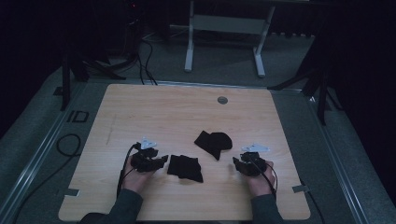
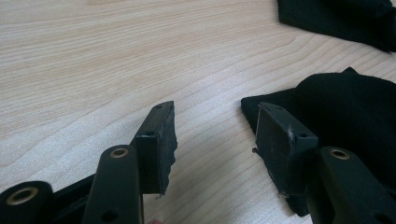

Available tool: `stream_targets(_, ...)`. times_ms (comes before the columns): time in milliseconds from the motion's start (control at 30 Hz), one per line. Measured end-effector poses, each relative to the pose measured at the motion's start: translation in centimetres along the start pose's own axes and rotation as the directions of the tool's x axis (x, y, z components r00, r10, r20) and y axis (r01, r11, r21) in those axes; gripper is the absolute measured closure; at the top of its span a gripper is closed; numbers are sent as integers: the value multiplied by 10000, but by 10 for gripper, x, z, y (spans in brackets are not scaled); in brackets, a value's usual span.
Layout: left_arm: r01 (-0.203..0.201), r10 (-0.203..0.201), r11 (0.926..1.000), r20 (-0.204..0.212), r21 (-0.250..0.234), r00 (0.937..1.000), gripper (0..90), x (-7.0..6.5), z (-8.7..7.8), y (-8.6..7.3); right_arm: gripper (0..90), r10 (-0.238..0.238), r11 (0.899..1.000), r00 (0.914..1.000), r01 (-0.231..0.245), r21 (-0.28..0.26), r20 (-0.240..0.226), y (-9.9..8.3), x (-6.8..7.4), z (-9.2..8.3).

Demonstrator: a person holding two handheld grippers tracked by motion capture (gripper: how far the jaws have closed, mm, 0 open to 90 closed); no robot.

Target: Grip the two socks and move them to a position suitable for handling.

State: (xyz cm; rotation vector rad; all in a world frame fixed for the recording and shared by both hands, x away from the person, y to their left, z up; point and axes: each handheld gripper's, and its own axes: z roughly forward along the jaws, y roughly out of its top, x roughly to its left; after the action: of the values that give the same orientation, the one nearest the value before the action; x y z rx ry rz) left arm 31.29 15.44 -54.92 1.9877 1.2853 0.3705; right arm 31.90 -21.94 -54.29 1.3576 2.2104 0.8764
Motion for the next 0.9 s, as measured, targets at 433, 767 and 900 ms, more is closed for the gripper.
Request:
stream_targets(433,-372,370,9992,121,174,9992,510,-7,3,-1,611,-1304,9910,9761,1230,-528,-1741,27,65,1)
stream_targets(767,-612,608,9980,201,183,9979,513,-13,4,-2,569,-1671,9859,9546,1607,-463,-2467,27,102,17)
stream_targets(900,-664,660,9977,237,149,9975,515,-15,4,-2,569,-1631,9866,9521,1571,-438,-2587,26,104,21)
